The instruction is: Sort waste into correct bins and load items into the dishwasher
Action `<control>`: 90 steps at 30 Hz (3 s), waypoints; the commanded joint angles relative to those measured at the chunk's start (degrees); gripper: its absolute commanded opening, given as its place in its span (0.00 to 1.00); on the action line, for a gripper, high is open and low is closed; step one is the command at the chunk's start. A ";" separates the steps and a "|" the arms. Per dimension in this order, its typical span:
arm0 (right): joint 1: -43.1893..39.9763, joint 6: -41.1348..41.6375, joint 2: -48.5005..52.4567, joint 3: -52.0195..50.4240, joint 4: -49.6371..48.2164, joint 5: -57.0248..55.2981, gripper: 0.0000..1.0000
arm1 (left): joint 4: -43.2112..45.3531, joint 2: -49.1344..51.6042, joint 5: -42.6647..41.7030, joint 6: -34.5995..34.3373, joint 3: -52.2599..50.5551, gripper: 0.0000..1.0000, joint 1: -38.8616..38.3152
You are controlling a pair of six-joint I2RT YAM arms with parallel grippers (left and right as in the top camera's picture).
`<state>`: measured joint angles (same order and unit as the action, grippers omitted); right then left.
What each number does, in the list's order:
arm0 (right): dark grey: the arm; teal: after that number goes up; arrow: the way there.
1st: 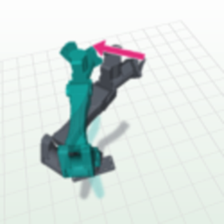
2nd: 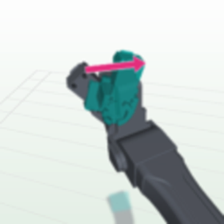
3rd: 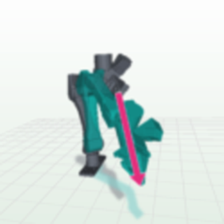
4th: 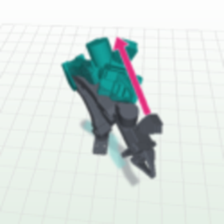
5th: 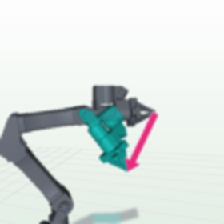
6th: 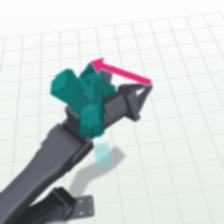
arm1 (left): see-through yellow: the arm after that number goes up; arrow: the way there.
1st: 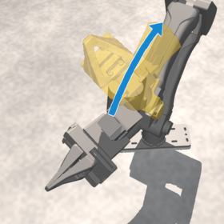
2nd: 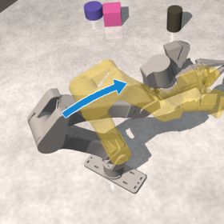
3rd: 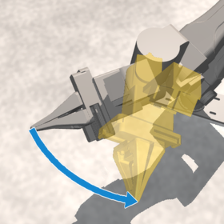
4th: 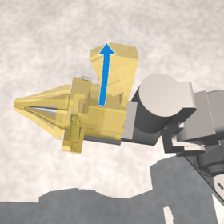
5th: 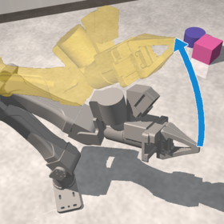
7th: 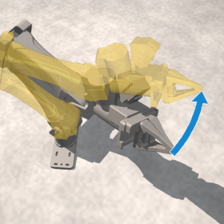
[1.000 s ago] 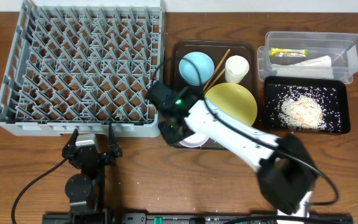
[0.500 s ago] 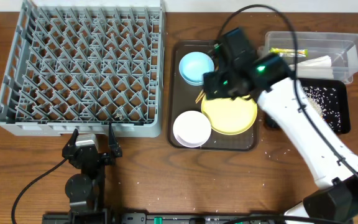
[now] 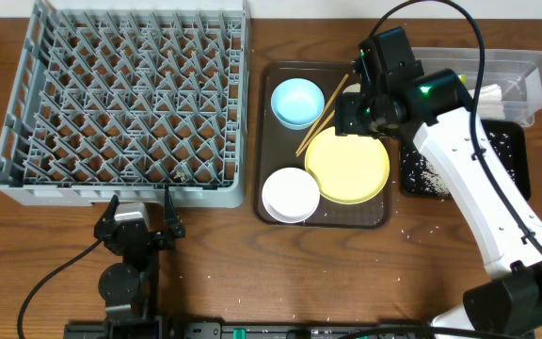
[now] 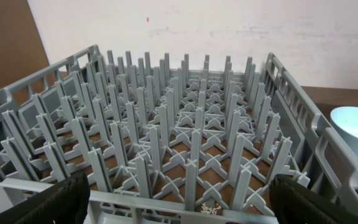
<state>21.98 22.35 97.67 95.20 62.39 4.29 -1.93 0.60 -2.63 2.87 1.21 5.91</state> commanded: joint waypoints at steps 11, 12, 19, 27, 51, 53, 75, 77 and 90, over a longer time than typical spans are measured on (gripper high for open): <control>-0.70 -0.98 0.00 0.59 -1.95 -2.58 0.67 | -2.08 -0.31 0.92 0.31 -0.98 0.94 0.28; -0.70 -0.98 0.09 0.59 -2.71 -3.17 0.67 | -2.08 -0.31 0.92 0.31 -0.98 0.94 0.28; -1.79 0.63 3.48 0.59 -5.55 -8.72 0.67 | -2.08 -0.31 0.92 0.31 -0.98 0.94 0.28; -5.27 3.41 11.52 0.59 -9.55 -7.48 0.66 | -2.08 -0.31 0.92 0.31 -0.98 0.94 0.28; -10.10 4.81 23.34 0.59 -18.93 -8.98 0.29 | -2.12 1.97 1.36 -0.11 -0.98 0.94 0.28; -10.08 4.15 24.17 0.59 -19.78 -9.03 0.24 | -2.12 3.82 1.33 -0.13 -0.98 0.94 0.28; -11.85 -0.35 10.21 2.14 -14.43 -6.95 0.01 | -0.24 9.73 -6.49 -17.92 4.68 0.94 0.26; -11.85 -0.35 7.54 2.14 -12.72 -6.78 0.01 | -1.29 11.89 -7.98 -20.04 7.17 0.94 0.28; -11.85 -2.58 2.73 2.14 -6.10 21.57 0.01 | -4.63 47.93 -41.92 -38.99 38.12 0.94 0.28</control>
<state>10.28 22.24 100.27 97.01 56.29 14.70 -6.61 40.73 -27.90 -28.01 31.64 5.91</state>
